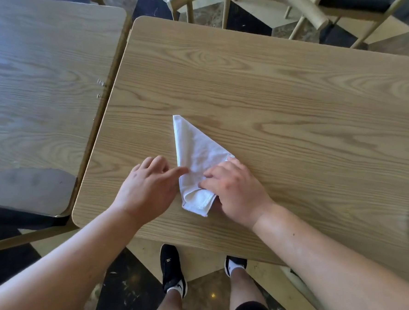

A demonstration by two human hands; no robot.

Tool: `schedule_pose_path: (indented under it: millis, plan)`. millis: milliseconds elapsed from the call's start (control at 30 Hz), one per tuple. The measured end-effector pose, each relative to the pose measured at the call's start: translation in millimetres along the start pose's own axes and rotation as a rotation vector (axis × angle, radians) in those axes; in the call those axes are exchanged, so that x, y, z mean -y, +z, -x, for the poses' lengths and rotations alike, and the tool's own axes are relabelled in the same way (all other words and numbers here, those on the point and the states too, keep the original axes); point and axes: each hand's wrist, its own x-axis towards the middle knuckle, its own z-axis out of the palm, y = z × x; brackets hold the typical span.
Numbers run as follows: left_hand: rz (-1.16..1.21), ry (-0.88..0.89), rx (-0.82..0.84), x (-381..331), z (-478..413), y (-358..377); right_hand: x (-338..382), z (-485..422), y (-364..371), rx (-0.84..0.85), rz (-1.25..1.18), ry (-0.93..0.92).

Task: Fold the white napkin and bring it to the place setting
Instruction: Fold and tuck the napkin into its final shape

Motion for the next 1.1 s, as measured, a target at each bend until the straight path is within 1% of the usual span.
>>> schedule_pose_path:
  millis: [100,233,333,467,600,700,767,933,1100]
  plan:
    - [0.010,0.020,-0.031,5,-8,0,-4,-20,-18,0.177,-0.162,0.065]
    - [0.079,-0.099,-0.078,8,-20,4,-3,-54,-47,0.397,-0.268,0.240]
    - [0.135,-0.177,-0.144,11,-26,16,-9,-84,-65,0.615,-0.343,0.367]
    - [0.103,-0.167,-0.220,13,-27,26,-22,-120,-69,0.718,-0.384,0.434]
    - [0.069,-0.166,-0.253,13,-26,27,-28,-146,-68,0.844,-0.287,0.431]
    - [0.064,-0.159,-0.283,13,-27,28,-33,-156,-65,0.885,-0.290,0.443]
    - [0.051,-0.142,-0.294,15,-27,28,-34,-160,-64,0.873,-0.300,0.429]
    - [0.001,-0.130,-0.240,17,-28,27,-42,-156,-67,0.695,-0.416,0.446]
    - [0.041,-0.132,-0.274,17,-29,26,-48,-159,-68,0.642,-0.548,0.503]
